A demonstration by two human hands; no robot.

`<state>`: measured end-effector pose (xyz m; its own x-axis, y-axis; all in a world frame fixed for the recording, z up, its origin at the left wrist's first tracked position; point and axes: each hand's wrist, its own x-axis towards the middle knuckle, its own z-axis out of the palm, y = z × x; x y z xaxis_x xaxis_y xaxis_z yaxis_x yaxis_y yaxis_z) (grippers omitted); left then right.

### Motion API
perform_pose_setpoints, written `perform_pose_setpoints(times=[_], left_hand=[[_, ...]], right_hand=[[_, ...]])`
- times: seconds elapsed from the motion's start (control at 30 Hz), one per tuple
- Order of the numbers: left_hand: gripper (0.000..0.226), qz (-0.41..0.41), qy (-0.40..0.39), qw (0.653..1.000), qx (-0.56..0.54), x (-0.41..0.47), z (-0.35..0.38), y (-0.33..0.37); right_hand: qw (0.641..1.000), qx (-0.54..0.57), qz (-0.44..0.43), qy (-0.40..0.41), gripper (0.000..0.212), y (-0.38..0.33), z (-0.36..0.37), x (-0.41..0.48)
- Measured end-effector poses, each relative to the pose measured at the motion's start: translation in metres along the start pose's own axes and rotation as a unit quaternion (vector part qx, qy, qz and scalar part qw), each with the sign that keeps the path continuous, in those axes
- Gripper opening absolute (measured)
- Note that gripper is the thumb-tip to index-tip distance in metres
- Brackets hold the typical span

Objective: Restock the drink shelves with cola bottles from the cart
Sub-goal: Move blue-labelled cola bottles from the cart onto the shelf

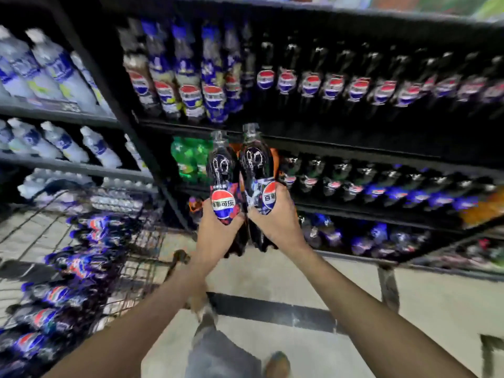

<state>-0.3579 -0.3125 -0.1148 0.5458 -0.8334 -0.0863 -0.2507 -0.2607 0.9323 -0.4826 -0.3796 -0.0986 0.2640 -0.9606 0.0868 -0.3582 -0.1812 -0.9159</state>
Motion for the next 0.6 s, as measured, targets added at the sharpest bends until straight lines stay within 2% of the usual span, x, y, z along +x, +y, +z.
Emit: perform_pose_setpoints(times=[0.3,0.4,0.6], left_hand=[[0.050,0.053,-0.172,0.982,-0.064,-0.040,0.157,0.080],[0.039,0.064,-0.229,0.969,-0.070,-0.039,0.197,0.094],[0.032,0.059,-0.304,0.947,-0.089,-0.020,0.280,0.131]], right_hand=[[0.986,-0.026,0.051,0.155,0.043,0.049,-0.177,-0.021],[0.981,-0.025,0.069,0.180,0.042,0.067,-0.220,-0.018],[0.975,-0.039,0.083,0.201,0.033,0.094,-0.297,0.007]])
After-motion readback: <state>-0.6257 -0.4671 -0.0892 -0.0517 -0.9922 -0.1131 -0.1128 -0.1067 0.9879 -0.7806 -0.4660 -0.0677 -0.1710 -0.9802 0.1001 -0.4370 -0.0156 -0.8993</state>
